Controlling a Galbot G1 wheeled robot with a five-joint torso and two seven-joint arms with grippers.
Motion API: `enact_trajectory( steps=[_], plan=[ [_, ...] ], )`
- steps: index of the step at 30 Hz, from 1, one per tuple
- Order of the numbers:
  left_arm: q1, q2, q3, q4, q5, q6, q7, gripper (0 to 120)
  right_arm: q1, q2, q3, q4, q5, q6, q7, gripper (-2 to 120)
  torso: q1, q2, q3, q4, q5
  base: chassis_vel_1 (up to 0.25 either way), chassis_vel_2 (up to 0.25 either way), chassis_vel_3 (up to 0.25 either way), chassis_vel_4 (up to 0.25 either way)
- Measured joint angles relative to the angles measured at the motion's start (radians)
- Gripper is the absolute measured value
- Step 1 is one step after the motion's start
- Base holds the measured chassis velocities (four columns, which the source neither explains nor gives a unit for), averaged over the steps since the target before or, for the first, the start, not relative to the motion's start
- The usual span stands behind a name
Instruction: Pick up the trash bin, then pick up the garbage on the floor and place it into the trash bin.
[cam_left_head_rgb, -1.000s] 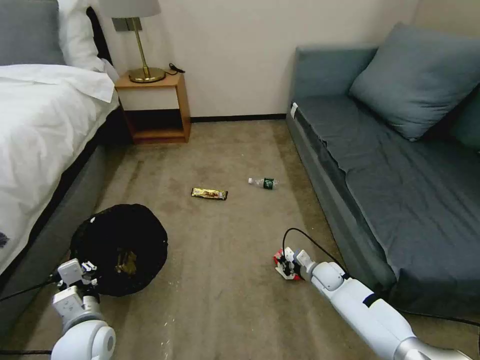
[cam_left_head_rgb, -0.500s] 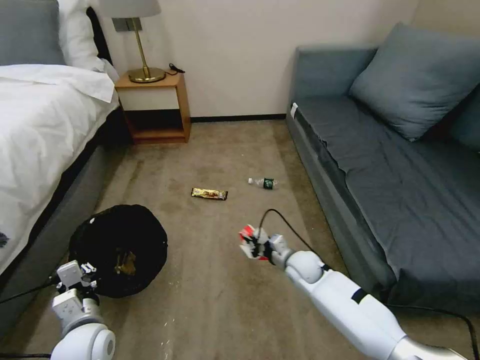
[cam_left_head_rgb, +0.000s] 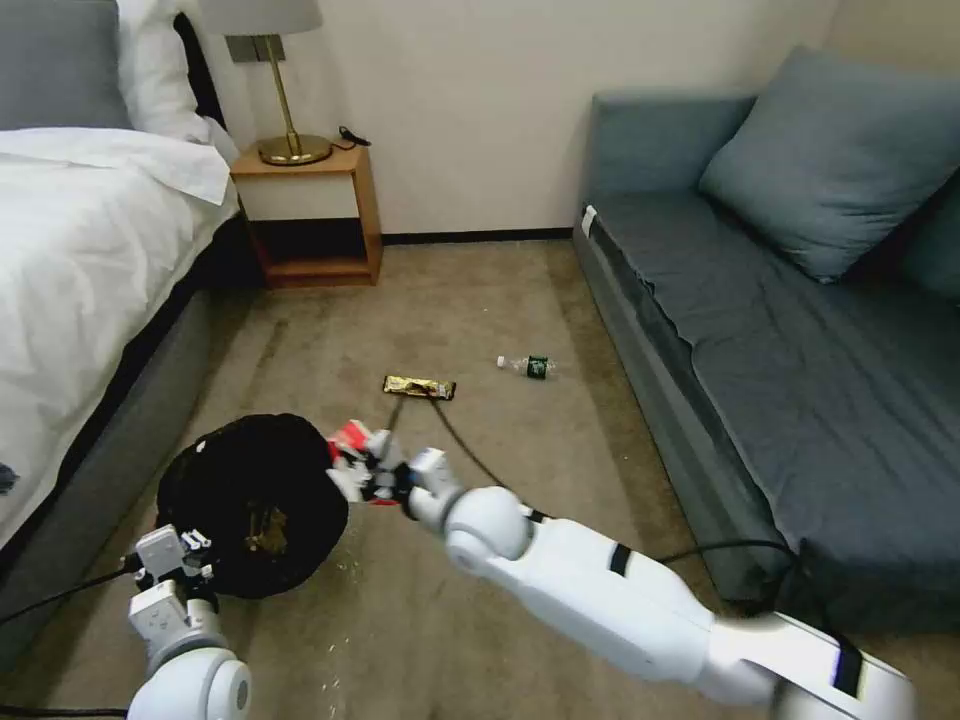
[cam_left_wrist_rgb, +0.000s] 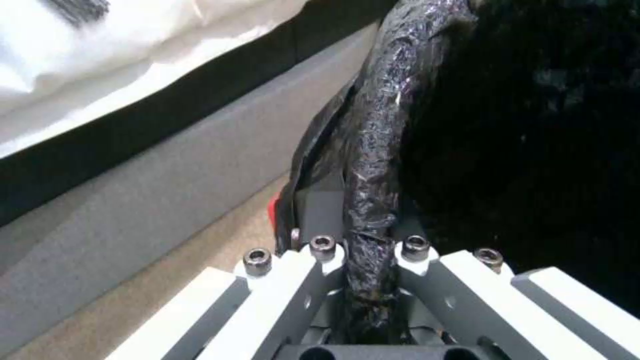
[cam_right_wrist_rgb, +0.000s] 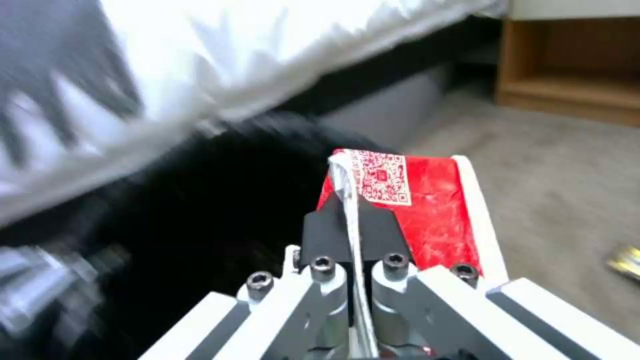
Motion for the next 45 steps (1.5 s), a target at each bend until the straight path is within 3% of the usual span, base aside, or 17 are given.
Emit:
enact_trajectory(
  steps=[11, 33, 36, 41, 45],
  plan=[
    [-0.003, -0.01, -0.006, -0.007, -0.001, 0.0, 0.004, 3, 0.048, 0.155, -0.074, -0.154, -0.001, 0.059, 0.027, 0, 0.0, 0.0, 0.0, 0.0, 0.0, 0.0, 0.0, 0.0, 0.0],
    [0.001, -0.018, -0.004, -0.02, -0.004, -0.005, 0.018, 3, 0.0, 0.176, -0.132, -0.245, -0.1, 0.11, 0.096, 0, 0.0, 0.0, 0.0, -0.0002, 0.0002, 0.0, 0.0, 0.0, 0.0],
    [0.005, -0.016, -0.007, -0.021, -0.005, -0.007, 0.02, 3, 0.002, 0.176, -0.13, -0.238, -0.098, 0.085, 0.124, 13, 0.0, 0.0, 0.0, -0.0002, 0.0002, 0.0, 0.0, 0.0, 0.0],
    [0.01, -0.016, -0.008, -0.021, -0.005, -0.016, 0.023, 3, 0.0, 0.176, -0.12, -0.235, -0.1, 0.08, 0.13, 26, 0.0, 0.0, 0.0, -0.0001, 0.0002, 0.0, 0.0, 0.0, 0.0],
    [0.012, -0.013, -0.009, -0.013, -0.004, -0.023, 0.025, 3, -0.014, 0.18, -0.094, -0.234, -0.109, 0.08, 0.15, 47, 0.0, 0.0, 0.0, -0.0001, 0.0003, 0.0, 0.0, 0.0, 0.0]
  ],
)
